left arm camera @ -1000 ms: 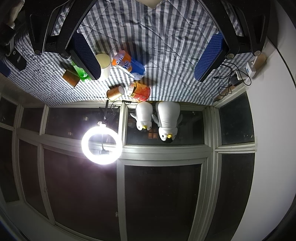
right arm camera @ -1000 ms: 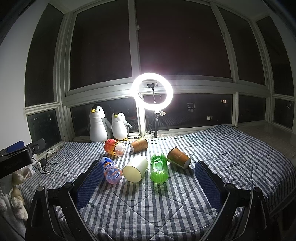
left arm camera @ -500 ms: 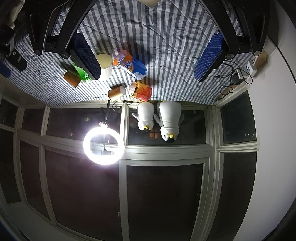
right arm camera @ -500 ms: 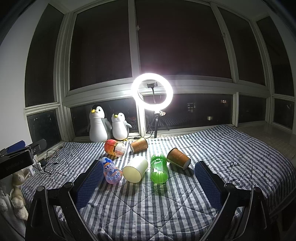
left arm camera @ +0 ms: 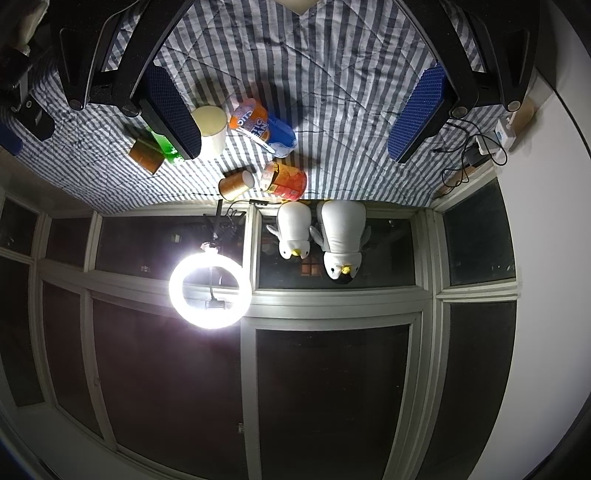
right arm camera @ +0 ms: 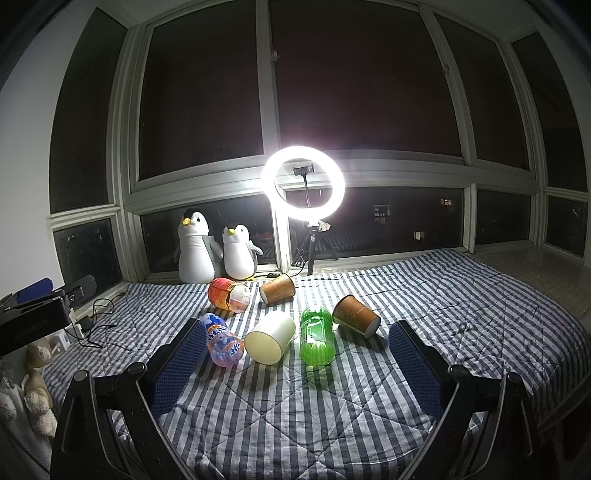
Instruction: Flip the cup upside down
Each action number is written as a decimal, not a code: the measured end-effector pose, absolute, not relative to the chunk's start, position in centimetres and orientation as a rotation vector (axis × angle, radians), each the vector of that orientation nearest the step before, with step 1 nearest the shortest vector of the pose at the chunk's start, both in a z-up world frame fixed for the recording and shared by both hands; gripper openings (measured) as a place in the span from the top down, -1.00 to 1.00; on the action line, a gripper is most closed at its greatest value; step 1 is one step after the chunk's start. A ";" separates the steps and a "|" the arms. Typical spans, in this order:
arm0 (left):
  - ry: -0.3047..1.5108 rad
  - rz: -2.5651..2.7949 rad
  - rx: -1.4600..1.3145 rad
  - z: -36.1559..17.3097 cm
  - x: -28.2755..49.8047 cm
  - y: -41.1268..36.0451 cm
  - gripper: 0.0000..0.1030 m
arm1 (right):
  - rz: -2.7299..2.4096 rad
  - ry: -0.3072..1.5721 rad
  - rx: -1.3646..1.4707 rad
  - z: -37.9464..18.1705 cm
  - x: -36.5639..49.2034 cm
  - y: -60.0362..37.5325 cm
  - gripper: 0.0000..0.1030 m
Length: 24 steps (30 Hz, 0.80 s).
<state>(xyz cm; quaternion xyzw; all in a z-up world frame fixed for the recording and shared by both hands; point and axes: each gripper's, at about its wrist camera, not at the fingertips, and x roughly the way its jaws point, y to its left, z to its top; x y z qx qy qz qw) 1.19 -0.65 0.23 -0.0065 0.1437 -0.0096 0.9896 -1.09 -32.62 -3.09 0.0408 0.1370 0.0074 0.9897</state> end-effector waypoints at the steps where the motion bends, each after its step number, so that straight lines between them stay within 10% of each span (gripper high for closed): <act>1: 0.289 -0.020 -0.012 0.2 1.2 -0.7 -0.99 | 0.014 0.274 0.083 -3.1 -1.1 -32.6 -0.89; 24: 0.452 -0.235 0.158 0.2 12.8 -4.5 -0.99 | -0.038 0.311 0.121 -4.5 1.0 -35.3 -0.91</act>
